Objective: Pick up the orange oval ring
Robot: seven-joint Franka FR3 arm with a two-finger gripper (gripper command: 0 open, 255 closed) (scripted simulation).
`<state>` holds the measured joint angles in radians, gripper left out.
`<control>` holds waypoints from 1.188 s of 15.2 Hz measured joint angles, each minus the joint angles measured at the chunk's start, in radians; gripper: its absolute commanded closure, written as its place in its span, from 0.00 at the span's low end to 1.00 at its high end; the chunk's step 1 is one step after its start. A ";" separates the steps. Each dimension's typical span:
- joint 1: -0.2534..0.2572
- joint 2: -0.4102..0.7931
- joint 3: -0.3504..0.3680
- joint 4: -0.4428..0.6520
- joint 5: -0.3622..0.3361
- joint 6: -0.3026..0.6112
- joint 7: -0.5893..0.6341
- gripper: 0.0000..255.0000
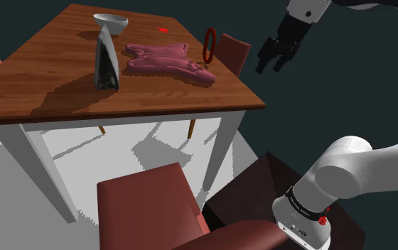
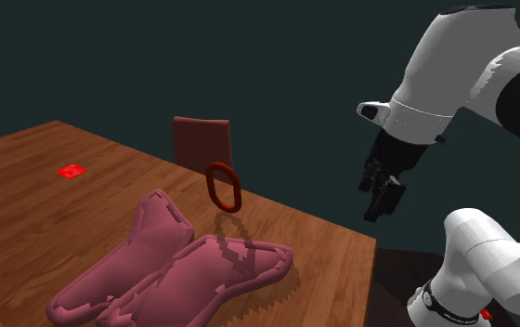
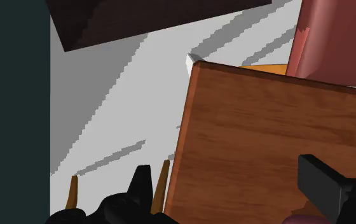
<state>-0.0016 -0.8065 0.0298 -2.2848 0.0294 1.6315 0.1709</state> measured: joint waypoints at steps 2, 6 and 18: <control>-0.002 0.018 0.002 0.011 -0.001 0.009 0.003 0.00; -0.015 0.144 0.011 0.110 -0.010 0.049 0.025 0.00; -0.052 0.603 0.042 0.565 -0.064 0.094 0.115 0.00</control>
<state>-0.0536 -0.2036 0.0713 -1.7199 -0.0341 1.7252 0.2855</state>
